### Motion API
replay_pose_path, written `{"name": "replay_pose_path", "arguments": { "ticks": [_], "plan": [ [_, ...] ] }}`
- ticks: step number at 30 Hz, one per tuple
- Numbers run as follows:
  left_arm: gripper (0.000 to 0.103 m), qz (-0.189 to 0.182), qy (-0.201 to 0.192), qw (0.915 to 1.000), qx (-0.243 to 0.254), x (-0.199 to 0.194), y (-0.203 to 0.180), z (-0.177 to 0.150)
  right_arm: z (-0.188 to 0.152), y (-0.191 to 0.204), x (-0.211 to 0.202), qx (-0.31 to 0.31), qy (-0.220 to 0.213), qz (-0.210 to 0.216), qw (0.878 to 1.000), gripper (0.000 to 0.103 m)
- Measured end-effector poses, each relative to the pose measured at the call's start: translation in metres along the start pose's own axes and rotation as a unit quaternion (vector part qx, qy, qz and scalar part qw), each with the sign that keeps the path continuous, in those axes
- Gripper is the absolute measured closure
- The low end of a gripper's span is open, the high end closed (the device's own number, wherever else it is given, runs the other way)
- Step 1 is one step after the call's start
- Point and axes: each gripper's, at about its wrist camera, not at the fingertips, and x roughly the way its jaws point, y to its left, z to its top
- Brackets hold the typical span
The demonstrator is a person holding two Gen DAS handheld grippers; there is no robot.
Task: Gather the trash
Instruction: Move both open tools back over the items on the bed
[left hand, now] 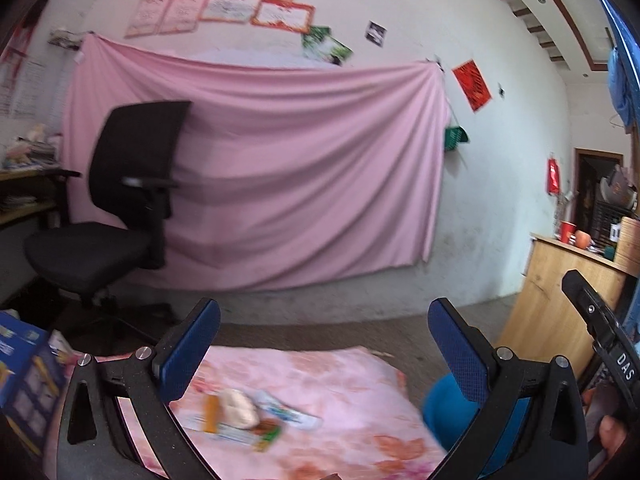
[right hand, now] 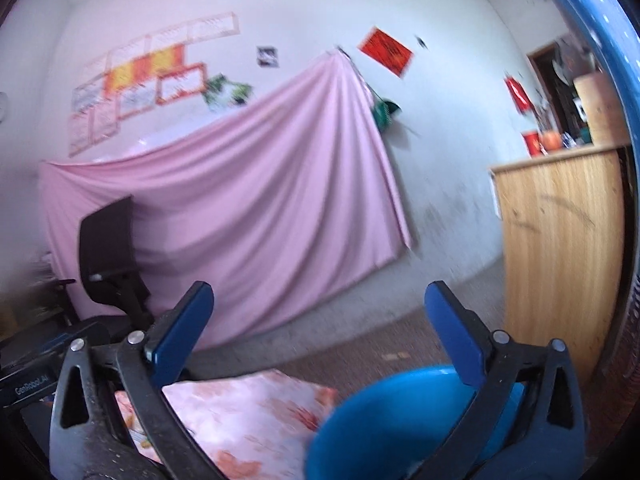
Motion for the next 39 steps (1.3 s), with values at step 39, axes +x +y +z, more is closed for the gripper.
{"name": "replay_pose_path", "arguments": {
  "ticks": [39],
  "plan": [
    [0.018,0.081,0.259,0.9617,0.037,0.082,0.125,-0.091,-0.103,0.148,0.109,-0.154,0.242,0.144,0.947,0.008]
  ]
}}
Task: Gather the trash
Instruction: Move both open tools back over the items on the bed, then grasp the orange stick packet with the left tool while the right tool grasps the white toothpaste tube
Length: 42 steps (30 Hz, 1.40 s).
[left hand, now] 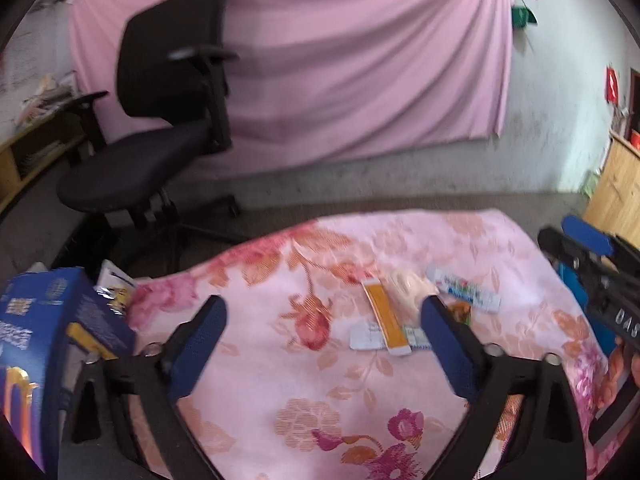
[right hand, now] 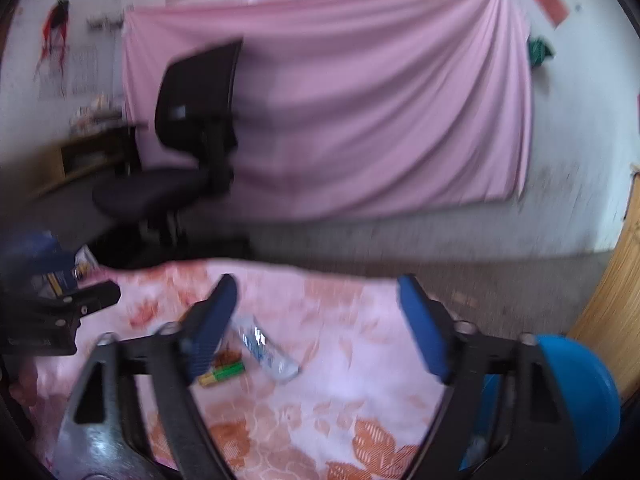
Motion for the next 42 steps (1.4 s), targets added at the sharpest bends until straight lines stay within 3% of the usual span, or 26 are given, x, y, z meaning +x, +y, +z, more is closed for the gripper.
{"name": "replay_pose_path", "arguments": {
  "ticks": [1,6,10,19,30,34,39,40,41,42],
  "plan": [
    [0.023,-0.006,0.009,0.9999,0.005,0.005,-0.002,-0.001,-0.002,-0.002,0.006,0.004,0.016,0.011,1.000,0.015],
    [0.045,-0.031,0.041,0.9982,0.032,0.022,-0.015,0.001,-0.008,-0.009,0.023,0.017,0.064,0.025,0.998,0.021],
    [0.059,-0.040,0.072,0.9955,0.046,0.039,-0.025,0.003,-0.011,-0.006,0.048,0.013,0.128,0.039,0.991,0.035],
    [0.090,-0.065,0.104,0.9913,0.047,0.053,-0.030,0.004,-0.021,0.002,0.073,0.003,0.211,0.075,0.975,0.039],
    [0.092,-0.060,0.096,0.9936,0.011,0.045,-0.016,0.004,-0.027,0.009,0.083,-0.021,0.246,0.087,0.965,0.038],
    [0.092,-0.059,0.086,0.9944,-0.011,0.033,-0.009,0.000,-0.028,0.016,0.082,-0.040,0.249,0.074,0.965,0.050],
    [0.092,-0.063,0.069,0.9945,-0.048,0.012,0.001,-0.007,-0.029,0.019,0.076,-0.057,0.247,0.069,0.965,0.056],
    [0.092,-0.065,0.063,0.9945,-0.053,0.007,0.002,-0.008,-0.029,0.019,0.073,-0.058,0.243,0.070,0.966,0.060],
    [0.092,-0.067,0.058,0.9944,-0.057,0.001,0.004,-0.009,-0.028,0.018,0.070,-0.058,0.239,0.070,0.967,0.073],
    [0.092,-0.068,0.055,0.9945,-0.057,-0.002,0.005,-0.011,-0.028,0.017,0.067,-0.056,0.236,0.072,0.967,0.072]
  ]
}}
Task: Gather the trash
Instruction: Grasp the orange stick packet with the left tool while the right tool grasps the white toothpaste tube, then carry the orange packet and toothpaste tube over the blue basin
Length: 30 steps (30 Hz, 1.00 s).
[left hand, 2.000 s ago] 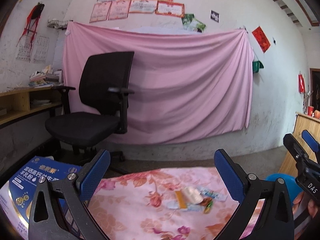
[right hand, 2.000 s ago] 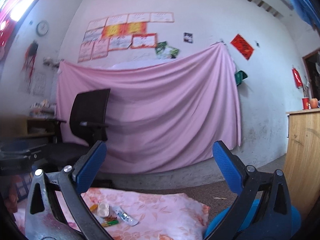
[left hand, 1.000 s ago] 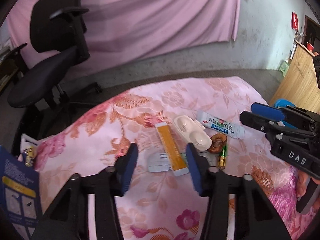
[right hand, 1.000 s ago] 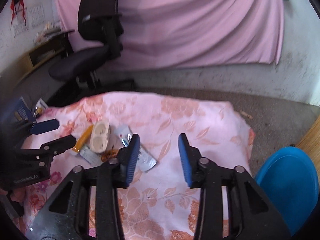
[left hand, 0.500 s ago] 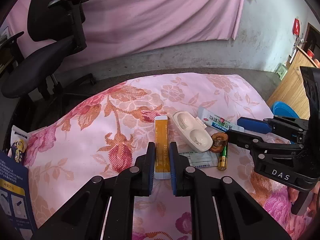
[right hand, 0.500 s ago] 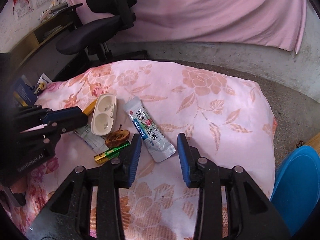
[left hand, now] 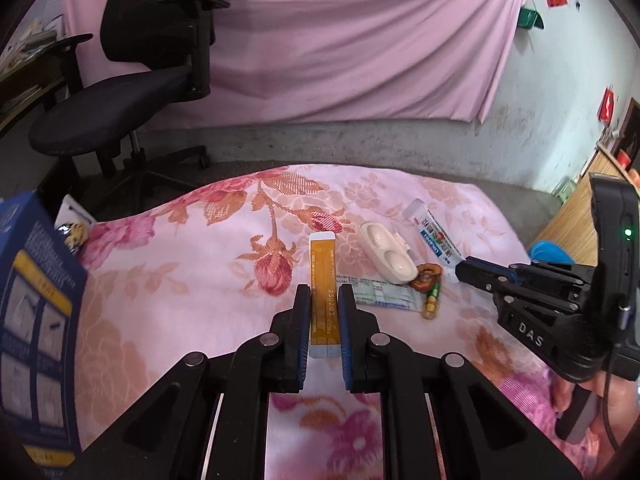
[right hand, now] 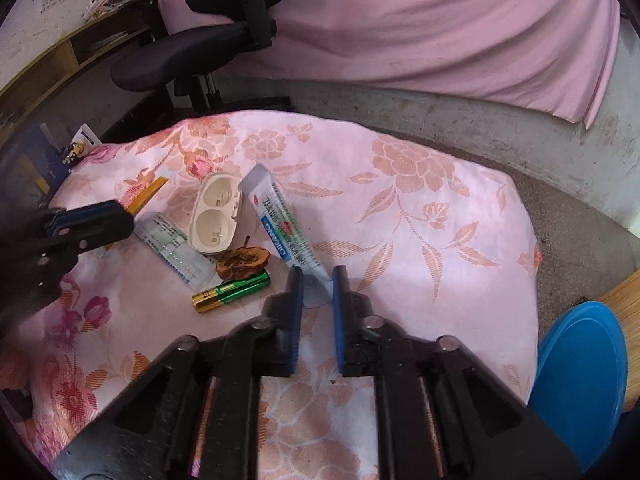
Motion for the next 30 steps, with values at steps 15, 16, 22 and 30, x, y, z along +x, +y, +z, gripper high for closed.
{"name": "replay_pose_path", "arguments": {
  "ticks": [15,16,22,30],
  "plan": [
    [0.092,0.003,-0.159,0.9873,0.003,-0.072,-0.019,-0.013,-0.022,0.010,-0.066,0.005,-0.139,-0.039,0.990,0.074],
    [0.092,0.003,-0.172,0.9851,0.004,-0.077,-0.023,-0.013,-0.025,0.010,-0.075,0.008,-0.158,-0.039,0.987,0.074],
    [0.092,-0.024,-0.258,0.9648,0.048,-0.113,-0.059,-0.004,-0.046,0.005,-0.138,0.027,-0.286,-0.036,0.957,0.074],
    [0.092,-0.068,-0.320,0.9386,0.109,-0.139,-0.129,0.006,-0.072,-0.009,-0.202,0.058,-0.425,-0.091,0.899,0.074]
  ]
}}
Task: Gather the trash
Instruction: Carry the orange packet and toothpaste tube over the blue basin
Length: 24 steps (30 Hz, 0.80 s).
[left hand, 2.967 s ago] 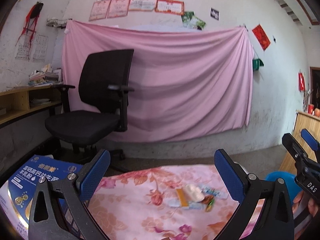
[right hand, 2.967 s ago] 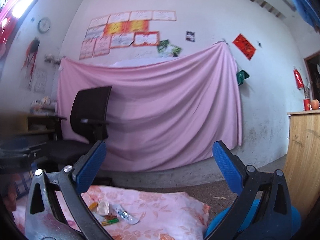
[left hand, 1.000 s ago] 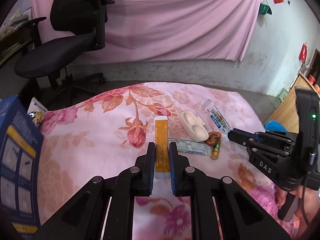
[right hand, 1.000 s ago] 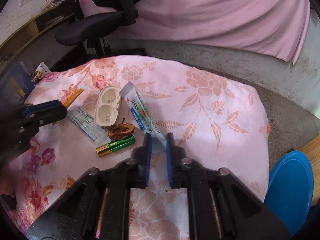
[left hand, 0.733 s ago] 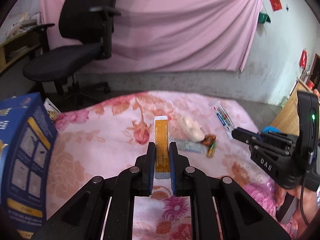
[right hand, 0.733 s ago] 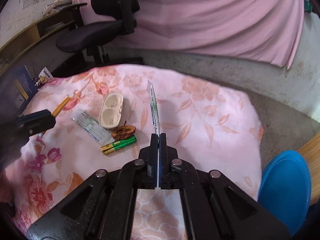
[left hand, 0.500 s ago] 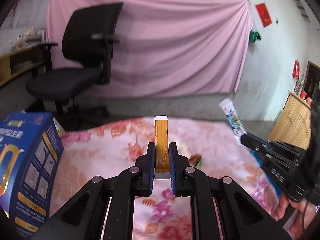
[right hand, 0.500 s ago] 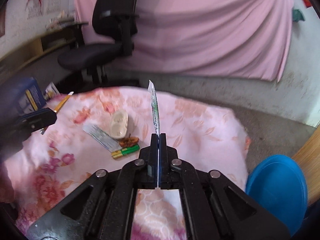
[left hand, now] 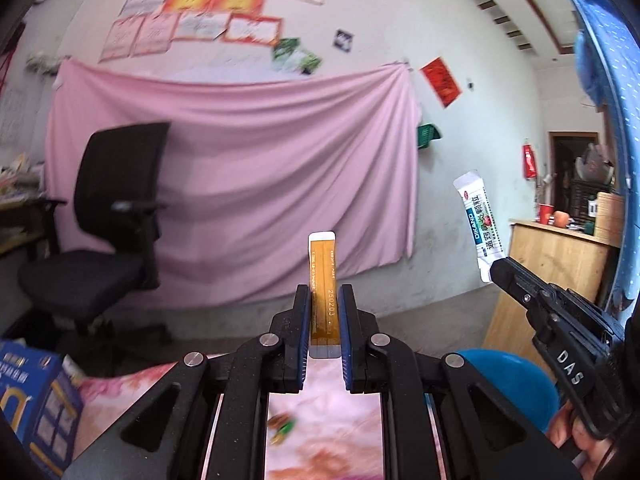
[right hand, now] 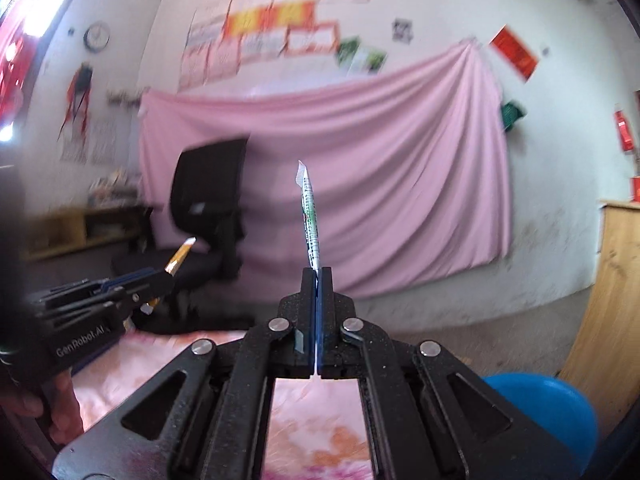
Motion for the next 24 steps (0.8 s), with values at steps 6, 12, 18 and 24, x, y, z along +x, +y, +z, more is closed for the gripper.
{"name": "replay_pose_path", "arguments": {
  "ticks": [6,12,18,24],
  "plan": [
    [0.092,-0.039,-0.013,0.9989,0.024,0.012,-0.046,0.011,0.008,-0.025,-0.021,-0.016,-0.050,-0.081,0.995,0.074],
    [0.092,-0.079,-0.010,0.9957,0.046,0.022,-0.087,0.008,0.011,-0.071,-0.041,0.027,-0.054,-0.132,0.989,0.074],
    [0.092,-0.115,0.032,0.9924,0.031,0.041,-0.114,-0.004,0.006,-0.108,-0.045,0.071,-0.012,-0.162,0.984,0.074],
    [0.092,-0.120,0.080,0.9894,0.019,0.057,-0.127,-0.014,-0.010,-0.145,-0.038,0.120,0.057,-0.193,0.972,0.074]
  ]
}}
